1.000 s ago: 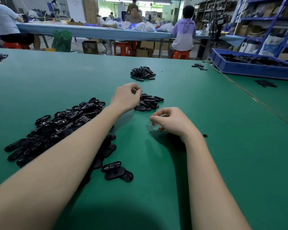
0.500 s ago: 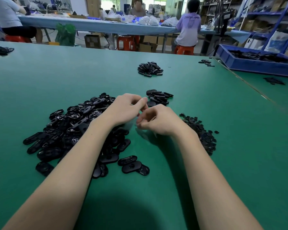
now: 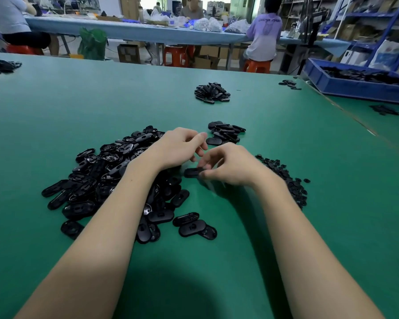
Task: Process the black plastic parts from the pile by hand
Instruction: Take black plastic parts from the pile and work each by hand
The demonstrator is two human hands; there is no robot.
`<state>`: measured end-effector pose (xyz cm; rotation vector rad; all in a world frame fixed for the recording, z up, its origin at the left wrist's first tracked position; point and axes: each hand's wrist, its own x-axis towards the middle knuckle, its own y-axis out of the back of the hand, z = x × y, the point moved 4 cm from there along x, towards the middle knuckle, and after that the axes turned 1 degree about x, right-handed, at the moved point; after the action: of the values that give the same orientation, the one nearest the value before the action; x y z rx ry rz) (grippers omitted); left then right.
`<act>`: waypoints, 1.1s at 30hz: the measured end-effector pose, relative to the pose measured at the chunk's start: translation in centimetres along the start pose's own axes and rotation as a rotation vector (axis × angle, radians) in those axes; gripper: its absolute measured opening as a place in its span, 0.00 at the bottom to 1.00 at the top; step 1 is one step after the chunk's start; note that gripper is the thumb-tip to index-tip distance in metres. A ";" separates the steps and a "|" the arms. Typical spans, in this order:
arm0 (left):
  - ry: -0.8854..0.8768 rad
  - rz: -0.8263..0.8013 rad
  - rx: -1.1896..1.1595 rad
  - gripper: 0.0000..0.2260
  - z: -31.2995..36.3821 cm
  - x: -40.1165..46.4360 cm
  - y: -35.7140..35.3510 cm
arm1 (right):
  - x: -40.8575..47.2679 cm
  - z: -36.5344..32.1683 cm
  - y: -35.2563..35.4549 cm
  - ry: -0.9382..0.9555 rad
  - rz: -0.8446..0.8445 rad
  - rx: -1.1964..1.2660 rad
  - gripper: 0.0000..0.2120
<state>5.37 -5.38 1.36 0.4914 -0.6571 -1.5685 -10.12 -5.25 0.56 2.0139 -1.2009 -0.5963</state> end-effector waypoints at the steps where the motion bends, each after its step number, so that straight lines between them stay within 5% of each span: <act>1: -0.003 -0.008 0.007 0.15 0.0 0.0 0.0 | -0.2 0.6 0.9 -0.017 0.029 0.015 0.05; 5: -0.049 -0.056 0.073 0.05 0.3 -0.1 -0.8 | -1.1 2.4 3.7 -0.057 0.146 0.072 0.05; 12: -0.202 0.018 0.104 0.06 1.9 -0.3 -1.9 | -2.0 3.4 5.2 -0.107 0.181 0.115 0.06; 22: -0.208 0.042 0.110 0.05 1.9 -0.3 -2.0 | -4.2 6.6 7.5 -0.472 0.062 -0.176 0.05; 29: -0.220 0.049 0.128 0.05 2.1 -0.4 -2.0 | -3.7 6.4 7.1 -0.438 0.064 -0.158 0.02; 33: -0.247 0.065 0.181 0.06 2.3 -0.5 -2.0 | -3.4 5.1 6.8 -0.292 0.130 0.072 0.02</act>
<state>2.40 -4.57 1.74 0.4082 -1.0011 -1.5284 -19.02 -6.17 2.59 1.9352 -1.5324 -0.8126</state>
